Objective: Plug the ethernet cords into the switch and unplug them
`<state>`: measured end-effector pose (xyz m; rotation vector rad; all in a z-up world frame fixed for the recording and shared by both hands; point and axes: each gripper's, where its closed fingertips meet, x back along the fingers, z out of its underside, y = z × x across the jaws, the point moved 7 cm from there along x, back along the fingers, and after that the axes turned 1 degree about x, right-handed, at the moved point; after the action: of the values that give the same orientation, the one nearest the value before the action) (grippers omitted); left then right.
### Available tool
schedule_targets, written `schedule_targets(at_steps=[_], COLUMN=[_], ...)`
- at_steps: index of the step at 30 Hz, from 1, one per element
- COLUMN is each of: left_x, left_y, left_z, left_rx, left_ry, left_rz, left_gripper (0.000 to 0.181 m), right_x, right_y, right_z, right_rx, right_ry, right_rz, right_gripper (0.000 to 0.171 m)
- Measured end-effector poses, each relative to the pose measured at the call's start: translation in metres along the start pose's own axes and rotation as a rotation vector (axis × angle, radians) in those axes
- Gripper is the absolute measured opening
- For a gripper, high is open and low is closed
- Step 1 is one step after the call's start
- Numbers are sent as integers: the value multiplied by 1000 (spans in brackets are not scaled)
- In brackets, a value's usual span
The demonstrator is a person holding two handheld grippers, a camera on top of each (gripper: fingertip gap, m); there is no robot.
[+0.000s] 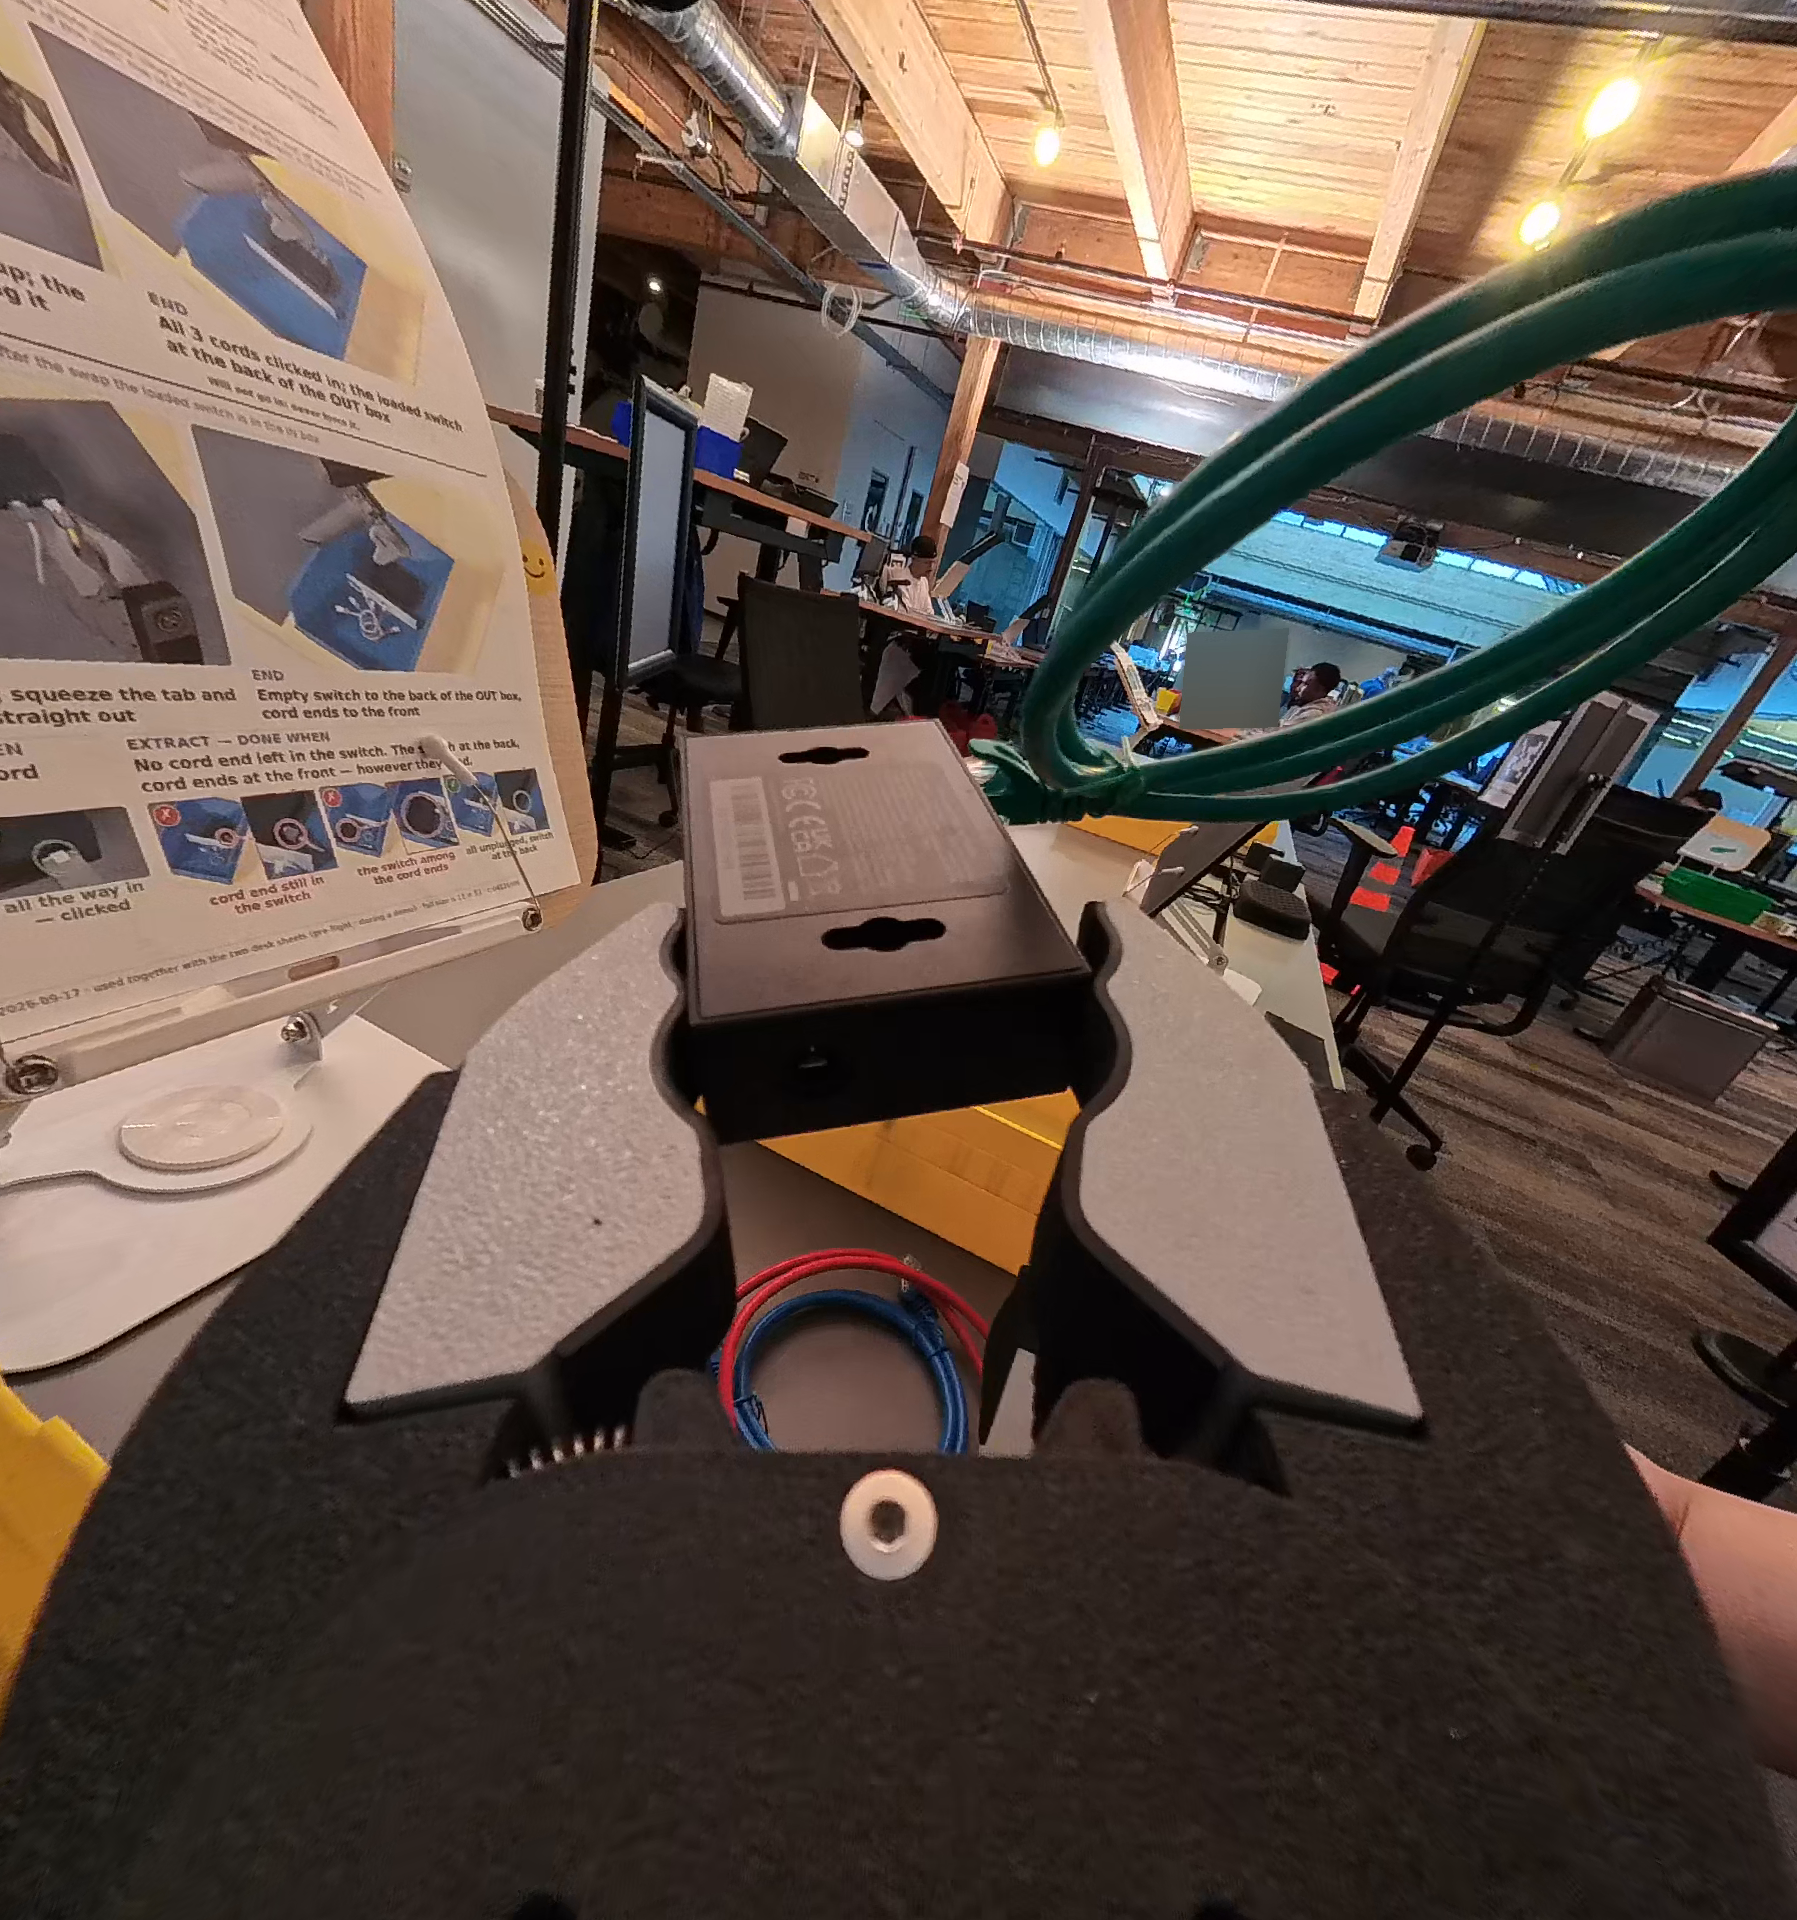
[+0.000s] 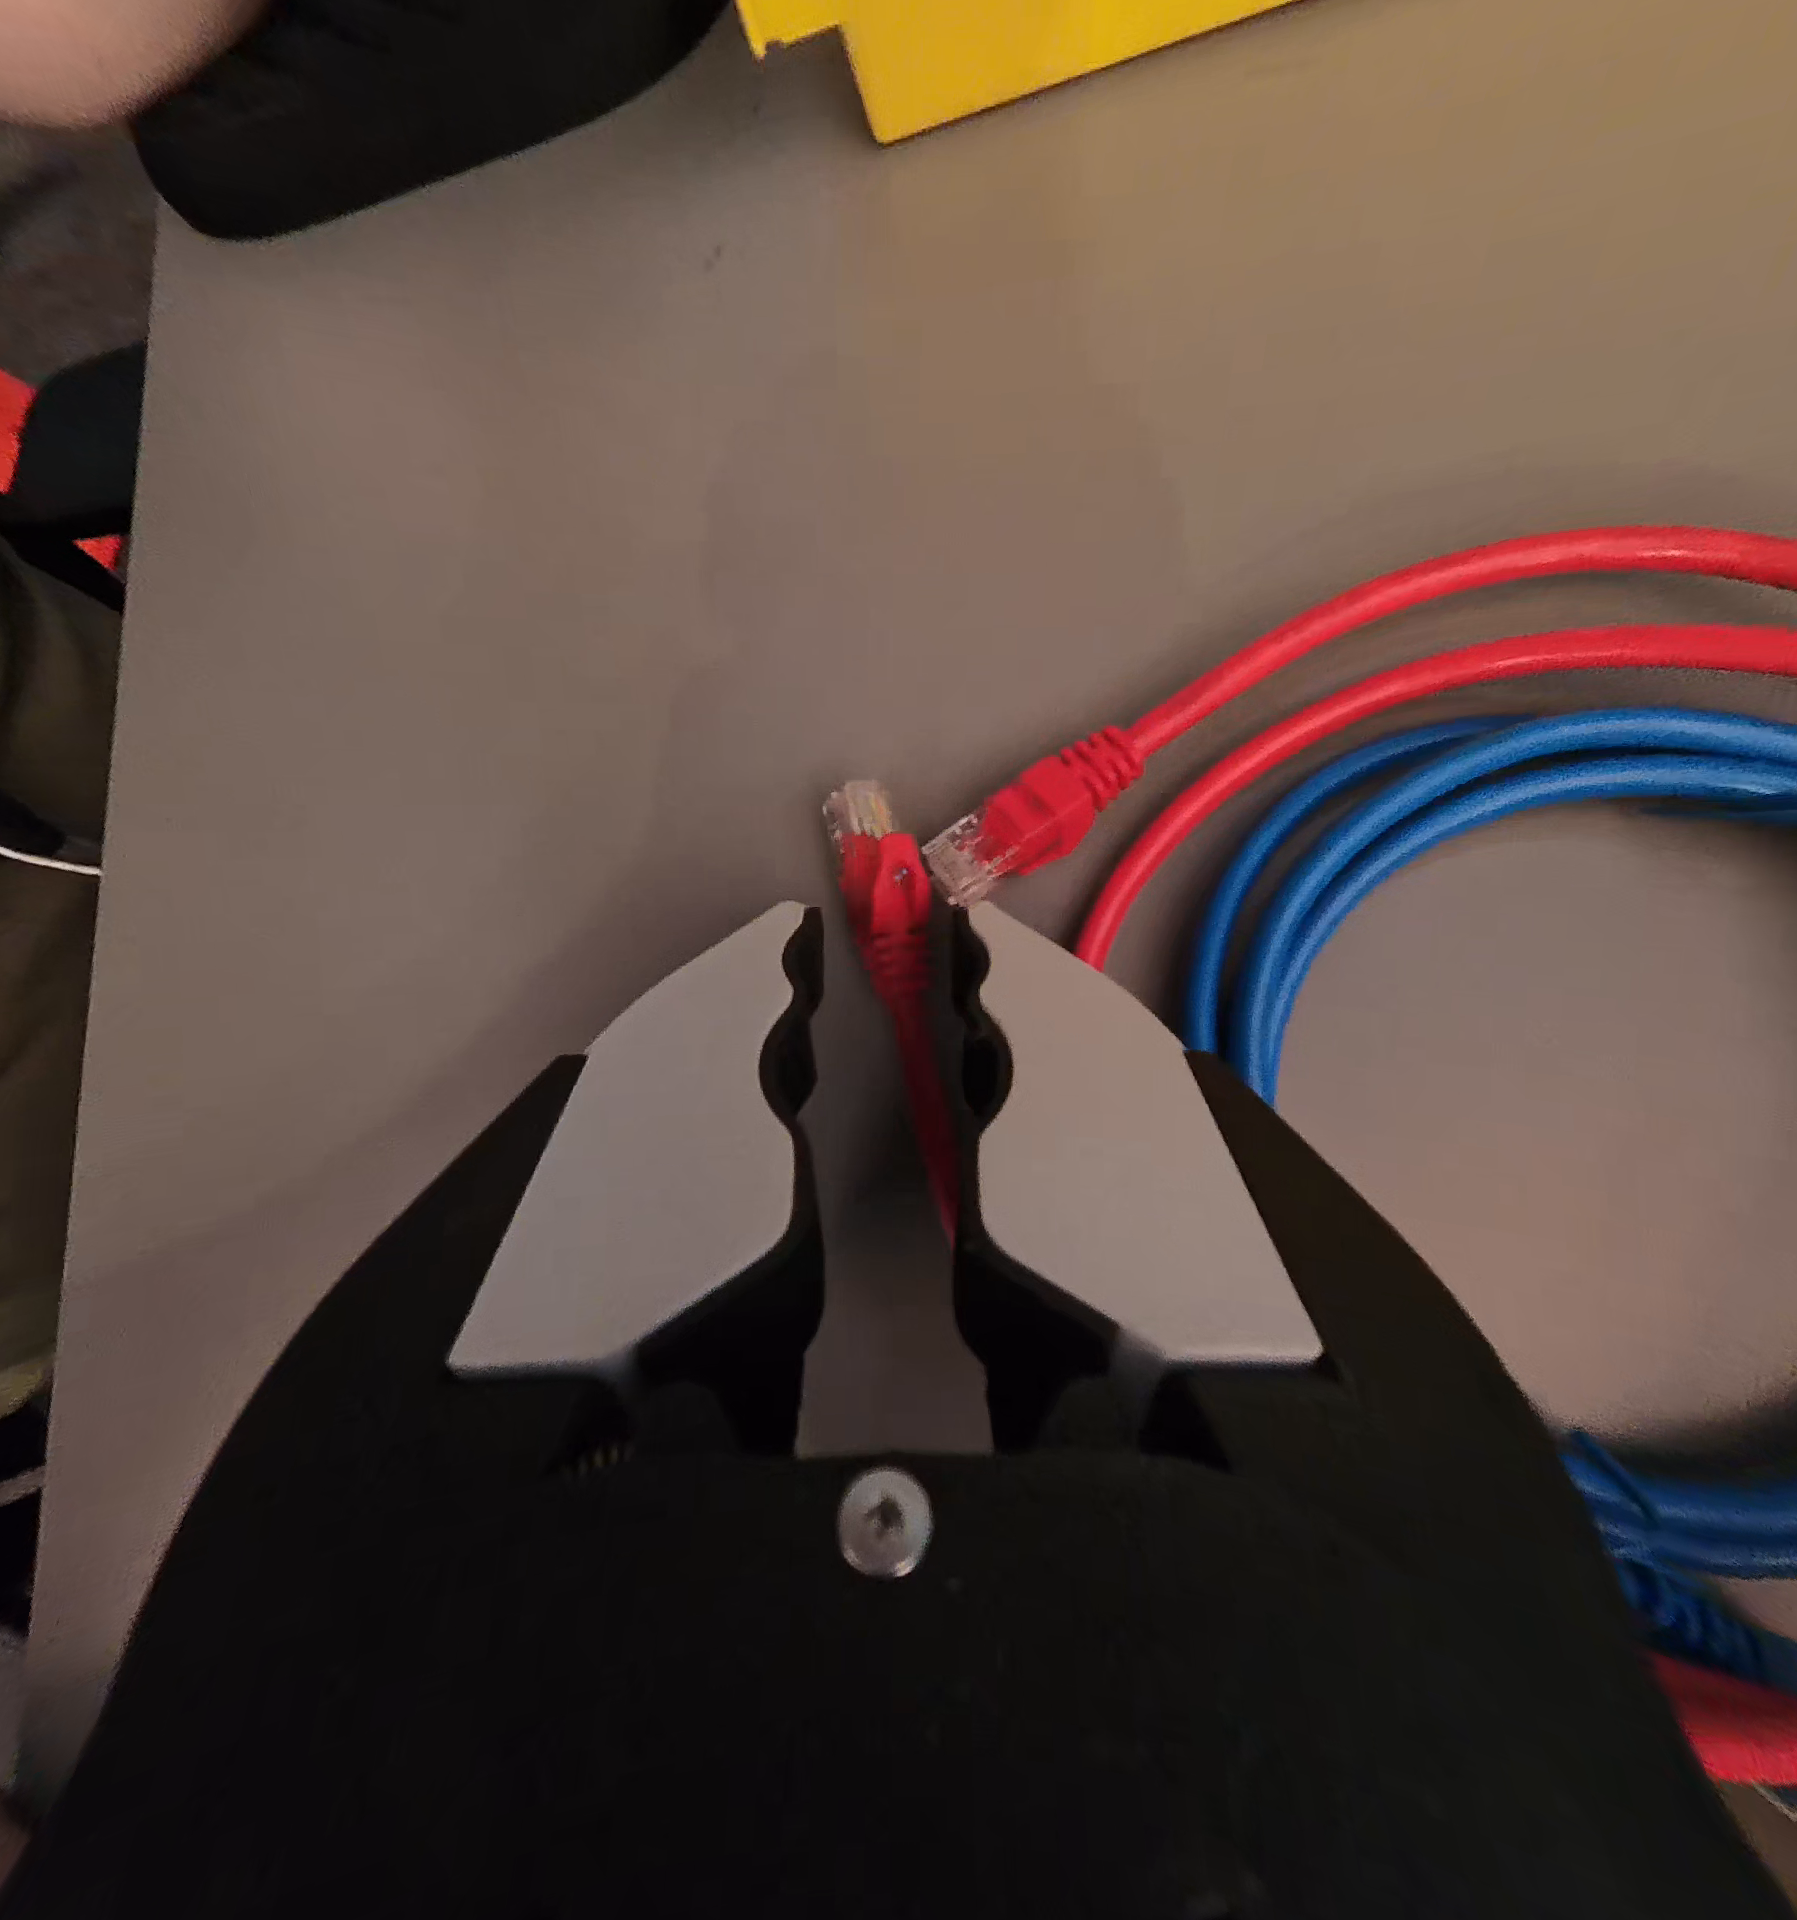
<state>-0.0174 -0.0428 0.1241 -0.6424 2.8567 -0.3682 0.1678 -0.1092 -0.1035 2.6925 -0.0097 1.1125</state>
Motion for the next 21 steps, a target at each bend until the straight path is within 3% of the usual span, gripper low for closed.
schedule_targets(at_steps=[8,21], left_x=[-2,-6], left_y=[-2,-4], left_z=[1,5], left_rx=[-10,-20], left_ry=[7,21], left_rz=[0,4], left_gripper=[70,70], right_x=[1,-2], right_y=[-4,0], right_z=[0,1], right_rx=[-57,38], right_ry=[-30,-3], right_rz=[-1,58], right_gripper=[20,16])
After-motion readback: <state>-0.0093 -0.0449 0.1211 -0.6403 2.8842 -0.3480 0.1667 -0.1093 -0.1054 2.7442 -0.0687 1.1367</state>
